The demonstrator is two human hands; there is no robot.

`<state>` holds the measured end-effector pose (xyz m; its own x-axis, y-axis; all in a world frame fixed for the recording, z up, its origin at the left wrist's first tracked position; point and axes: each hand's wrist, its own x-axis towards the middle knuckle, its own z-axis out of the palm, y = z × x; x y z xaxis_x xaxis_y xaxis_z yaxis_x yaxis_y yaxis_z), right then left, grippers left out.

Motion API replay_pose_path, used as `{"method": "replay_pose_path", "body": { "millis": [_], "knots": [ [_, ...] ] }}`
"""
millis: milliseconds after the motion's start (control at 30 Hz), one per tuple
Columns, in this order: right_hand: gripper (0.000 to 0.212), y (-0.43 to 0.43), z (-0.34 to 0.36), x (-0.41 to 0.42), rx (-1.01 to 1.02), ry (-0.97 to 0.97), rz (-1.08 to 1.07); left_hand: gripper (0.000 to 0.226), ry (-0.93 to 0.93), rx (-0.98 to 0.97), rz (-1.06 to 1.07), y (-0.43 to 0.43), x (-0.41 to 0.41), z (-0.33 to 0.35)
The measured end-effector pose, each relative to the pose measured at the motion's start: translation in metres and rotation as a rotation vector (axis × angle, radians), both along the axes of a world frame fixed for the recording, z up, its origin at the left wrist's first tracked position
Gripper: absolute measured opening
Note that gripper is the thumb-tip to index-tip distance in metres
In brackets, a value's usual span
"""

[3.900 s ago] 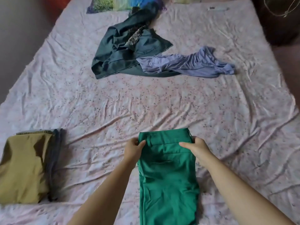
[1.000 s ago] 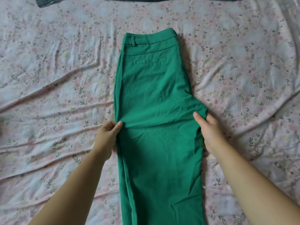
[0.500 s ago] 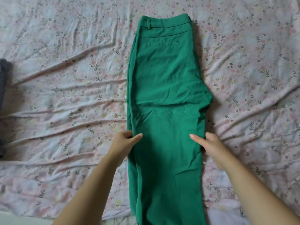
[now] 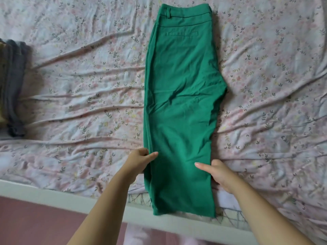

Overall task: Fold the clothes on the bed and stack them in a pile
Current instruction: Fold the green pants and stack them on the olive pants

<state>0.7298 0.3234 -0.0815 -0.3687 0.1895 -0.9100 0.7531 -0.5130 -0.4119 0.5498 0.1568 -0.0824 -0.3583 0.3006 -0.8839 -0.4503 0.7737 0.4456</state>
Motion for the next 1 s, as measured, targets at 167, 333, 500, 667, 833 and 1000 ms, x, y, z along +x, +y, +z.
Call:
{"method": "replay_pose_path", "body": {
  "millis": [167, 333, 500, 667, 833, 1000],
  "knots": [
    [0.018, -0.027, 0.004, 0.027, -0.010, -0.011, -0.238, 0.028, -0.100, 0.057, 0.294, -0.032, 0.039, 0.014],
    [0.025, -0.054, 0.008, 0.044, -0.006, -0.008, -0.169, 0.027, -0.033, 0.002, 0.090, -0.043, 0.056, 0.020],
    [0.014, -0.069, 0.019, 0.052, 0.058, 0.137, -0.381, 0.027, 0.044, 0.087, 0.136, -0.054, 0.061, 0.029],
    [0.014, -0.090, 0.026, 0.063, 0.101, 0.174, -0.397, 0.027, 0.073, 0.161, 0.137, -0.073, 0.066, 0.032],
    [0.017, -0.116, 0.020, 0.072, 0.257, 0.003, -0.230, 0.028, 0.071, 0.103, 0.055, -0.095, 0.079, 0.025],
    [0.039, -0.129, 0.023, 0.072, 0.346, -0.028, -0.282, 0.029, 0.132, 0.063, 0.150, -0.098, 0.090, 0.024]
  ]
}}
